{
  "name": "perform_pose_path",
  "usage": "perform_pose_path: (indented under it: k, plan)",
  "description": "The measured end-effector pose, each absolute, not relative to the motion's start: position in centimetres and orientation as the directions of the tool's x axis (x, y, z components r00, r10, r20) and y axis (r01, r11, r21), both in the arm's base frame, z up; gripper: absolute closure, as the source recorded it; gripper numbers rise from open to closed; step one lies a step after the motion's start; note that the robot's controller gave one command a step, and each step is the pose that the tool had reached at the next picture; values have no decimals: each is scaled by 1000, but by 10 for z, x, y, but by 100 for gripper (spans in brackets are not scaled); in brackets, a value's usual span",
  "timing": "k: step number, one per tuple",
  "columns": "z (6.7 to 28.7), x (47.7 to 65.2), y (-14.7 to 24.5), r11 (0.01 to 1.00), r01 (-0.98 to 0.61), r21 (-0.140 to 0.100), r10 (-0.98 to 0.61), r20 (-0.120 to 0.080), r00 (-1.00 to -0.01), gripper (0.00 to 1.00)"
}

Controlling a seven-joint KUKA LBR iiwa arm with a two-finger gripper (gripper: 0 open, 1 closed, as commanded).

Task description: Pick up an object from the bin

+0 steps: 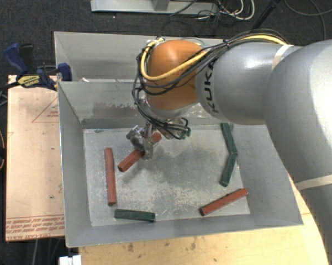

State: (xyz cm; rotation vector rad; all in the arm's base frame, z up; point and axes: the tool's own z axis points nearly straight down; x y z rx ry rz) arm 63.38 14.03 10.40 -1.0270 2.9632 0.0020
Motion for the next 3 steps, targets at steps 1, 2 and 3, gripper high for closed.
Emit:
perform_pose_path:
  k: [1, 2, 3]
  plan:
    - [108, 634, 141, 786, -618, -1, -618, -6, -786, 100]
    - [113, 633, 140, 786, -618, 2, -618, 0, -786, 100]
    - [132, 632, 141, 786, -618, 3, -618, 2, -786, 100]
